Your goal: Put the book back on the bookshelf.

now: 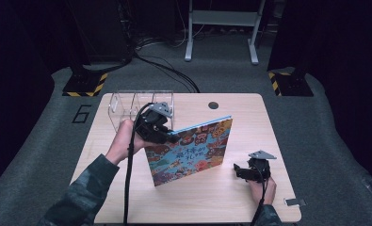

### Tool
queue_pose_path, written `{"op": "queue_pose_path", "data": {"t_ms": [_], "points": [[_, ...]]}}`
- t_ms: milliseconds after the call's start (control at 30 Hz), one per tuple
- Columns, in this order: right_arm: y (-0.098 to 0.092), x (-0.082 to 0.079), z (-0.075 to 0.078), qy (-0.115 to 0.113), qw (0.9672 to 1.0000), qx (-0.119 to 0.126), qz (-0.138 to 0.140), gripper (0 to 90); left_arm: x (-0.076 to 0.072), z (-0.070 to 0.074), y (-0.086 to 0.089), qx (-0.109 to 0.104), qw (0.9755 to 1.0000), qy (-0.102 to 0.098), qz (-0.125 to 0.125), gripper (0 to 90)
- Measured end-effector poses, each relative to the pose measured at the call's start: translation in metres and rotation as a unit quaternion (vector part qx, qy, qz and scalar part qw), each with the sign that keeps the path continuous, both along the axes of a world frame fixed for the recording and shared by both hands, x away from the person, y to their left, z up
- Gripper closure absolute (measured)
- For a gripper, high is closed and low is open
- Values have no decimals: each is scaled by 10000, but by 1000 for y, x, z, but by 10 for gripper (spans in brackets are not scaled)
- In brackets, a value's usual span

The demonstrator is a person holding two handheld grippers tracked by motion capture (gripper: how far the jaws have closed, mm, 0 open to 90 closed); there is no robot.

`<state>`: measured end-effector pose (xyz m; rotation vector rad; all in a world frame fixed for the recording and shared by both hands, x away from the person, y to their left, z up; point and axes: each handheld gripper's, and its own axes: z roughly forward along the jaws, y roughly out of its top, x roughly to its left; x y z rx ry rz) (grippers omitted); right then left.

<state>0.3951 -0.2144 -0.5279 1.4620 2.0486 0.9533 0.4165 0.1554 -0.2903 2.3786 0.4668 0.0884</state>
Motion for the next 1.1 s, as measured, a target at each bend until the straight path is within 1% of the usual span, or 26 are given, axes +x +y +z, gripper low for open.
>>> {"op": "queue_pose_path", "data": {"t_ms": [33, 100, 133, 167, 233, 267, 367, 433, 467, 500, 533, 567, 600, 633, 667, 700, 767, 800, 867, 900, 933, 967, 1000, 1033, 1067, 1100], "points": [[0, 0, 0, -11, 10000, -3, 12, 150, 0, 1, 0, -15, 10000, -21, 26, 806], [-1, 0, 0, -29, 10000, -23, 31, 150, 0, 3, 0, 36, 10000, -31, 16, 807], [-1, 0, 0, -30, 10000, -26, 32, 151, 1, 4, 0, 25, 10000, -11, 28, 807], [0, 0, 0, -13, 10000, -5, 7, 151, 2, 5, 0, 104, 9999, 8, 25, 807], [0, 0, 0, -10, 10000, -13, 0, 151, 4, 7, 0, 195, 9997, 118, 20, 806], [0, 0, 0, 3, 10000, 4, -7, 151, 5, 9, 0, 285, 9995, 159, 2, 806], [1, 0, 0, 4, 10000, -4, -11, 151, 7, 14, -1, 394, 9991, 153, -26, 806], [1, 0, 0, 11, 10000, -22, -13, 151, 6, 16, -1, 386, 9991, 172, -2, 807], [0, 0, 0, 4, 10000, -51, 22, 151, 6, 17, -1, 412, 9990, 162, -11, 807], [1, 0, 0, -11, 10000, -58, 22, 151, 6, 18, -1, 388, 9992, 138, 11, 807], [0, 0, 0, 2, 10000, -68, 30, 151, 6, 19, -1, 407, 9990, 157, 16, 807], [0, 0, 0, 1, 10000, -67, 32, 151, 6, 20, -1, 471, 9988, 157, 8, 807], [1, 0, 0, -8, 10000, -69, 28, 151, 7, 21, 0, 441, 9989, 172, 22, 807], [1, 0, 0, -17, 10000, -69, 30, 151, 8, 23, -1, 497, 9986, 192, 24, 808], [1, 0, 0, -31, 10000, -56, 26, 151, 9, 24, -1, 503, 9986, 167, 36, 807], [1, 0, 0, -31, 10000, -58, 27, 151, 9, 27, -1, 515, 9985, 195, 41, 808], [1, 0, 0, -36, 10000, -61, 37, 151, 9, 31, -2, 571, 9982, 183, 72, 808], [1, 0, 0, -34, 10000, -57, 36, 151, 9, 34, -2, 639, 9978, 180, 79, 808], [1, 0, 0, -33, 10000, -58, 26, 151, 9, 39, -1, 708, 9973, 174, 119, 809], [1, 0, 0, -33, 10000, -58, 26, 151, 9, 42, -1, 816, 9965, 151, 112, 809], [1, 0, -1, -39, 10000, -64, 38, 151, 9, 44, 0, 803, 9966, 124, 164, 809], [1, 0, 0, -23, 10000, -50, 11, 151, 9, 47, 0, 898, 9958, 135, 152, 809], [1, 0, 0, -25, 10000, -52, 13, 151, 8, 49, 1, 929, 9955, 93, 167, 809], [1, 0, -1, -26, 10000, -52, 13, 151, 7, 51, 2, 948, 9952, 97, 199, 809], [1, 0, 0, -24, 10000, -47, 18, 151, 7, 53, 3, 1044, 9944, 74, 153, 809], [1, 0, 0, -36, 10000, -51, 37, 151, 7, 54, 5, 1044, 9943, 70, 184, 808]]}}
